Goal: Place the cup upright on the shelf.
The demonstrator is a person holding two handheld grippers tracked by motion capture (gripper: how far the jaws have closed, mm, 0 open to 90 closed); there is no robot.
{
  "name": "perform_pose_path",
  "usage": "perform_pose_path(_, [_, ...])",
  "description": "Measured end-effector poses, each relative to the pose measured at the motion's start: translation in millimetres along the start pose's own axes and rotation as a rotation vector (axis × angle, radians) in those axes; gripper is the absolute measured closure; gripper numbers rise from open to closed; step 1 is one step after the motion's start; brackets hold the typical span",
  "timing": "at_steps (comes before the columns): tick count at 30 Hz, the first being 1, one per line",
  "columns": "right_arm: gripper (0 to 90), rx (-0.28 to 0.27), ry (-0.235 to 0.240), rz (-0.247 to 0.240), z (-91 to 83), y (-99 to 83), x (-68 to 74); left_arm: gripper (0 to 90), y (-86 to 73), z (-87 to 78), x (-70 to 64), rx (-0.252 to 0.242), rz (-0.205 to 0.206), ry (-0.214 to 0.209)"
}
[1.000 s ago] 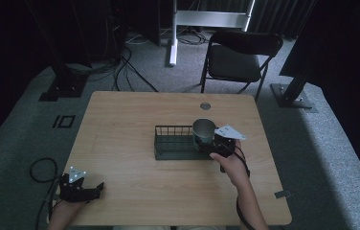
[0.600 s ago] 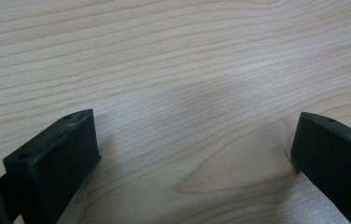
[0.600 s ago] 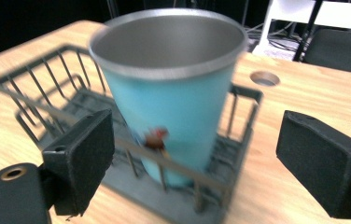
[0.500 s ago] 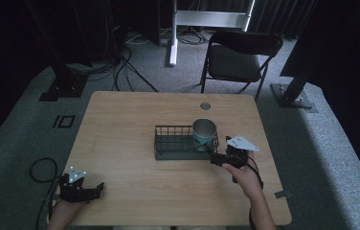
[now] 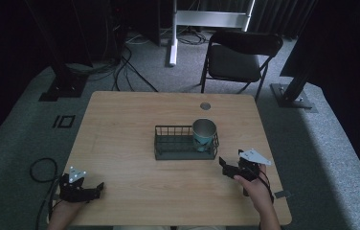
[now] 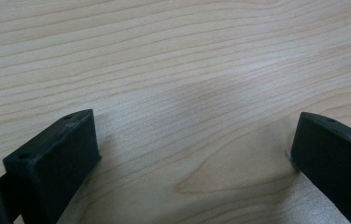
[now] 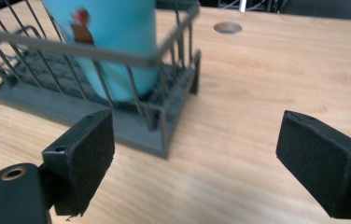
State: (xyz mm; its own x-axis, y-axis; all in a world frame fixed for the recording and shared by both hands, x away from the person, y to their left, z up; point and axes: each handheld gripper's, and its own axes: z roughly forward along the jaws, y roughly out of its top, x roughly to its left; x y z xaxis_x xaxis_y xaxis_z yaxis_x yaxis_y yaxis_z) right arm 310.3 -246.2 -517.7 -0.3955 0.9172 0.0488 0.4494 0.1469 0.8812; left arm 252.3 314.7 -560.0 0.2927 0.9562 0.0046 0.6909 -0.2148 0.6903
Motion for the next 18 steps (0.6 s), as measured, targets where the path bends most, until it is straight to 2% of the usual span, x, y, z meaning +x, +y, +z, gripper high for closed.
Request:
perform_pose_path(4, [11.2, 0.021, -0.011, 0.002, -3.4, -9.0, -5.4, 1.4, 0.0, 0.0, 0.0, 0.000, 0.000, 0.000])
perform_pose_path(8, [11.2, 0.027, -0.053, 0.020, -8.3, -17.3, -13.1, 1.4, 0.0, 0.0, 0.0, 0.000, 0.000, 0.000])
perform_pose_path(9, [11.2, 0.030, -0.078, 0.022, -10.4, -20.8, -16.5, 1.4, 0.0, 0.0, -0.1, 0.000, 0.000, 0.000])
perform_pose_path(16, [11.2, 0.069, -0.107, 0.030, -11.9, -32.7, -23.8, 1.4, 0.0, 0.0, 0.0, 0.000, 0.000, 0.000])
perform_pose_path(18, [11.2, 0.084, -0.136, 0.038, -12.4, -34.7, -25.8, 1.4, 0.0, 0.0, 0.0, 0.000, 0.000, 0.000])
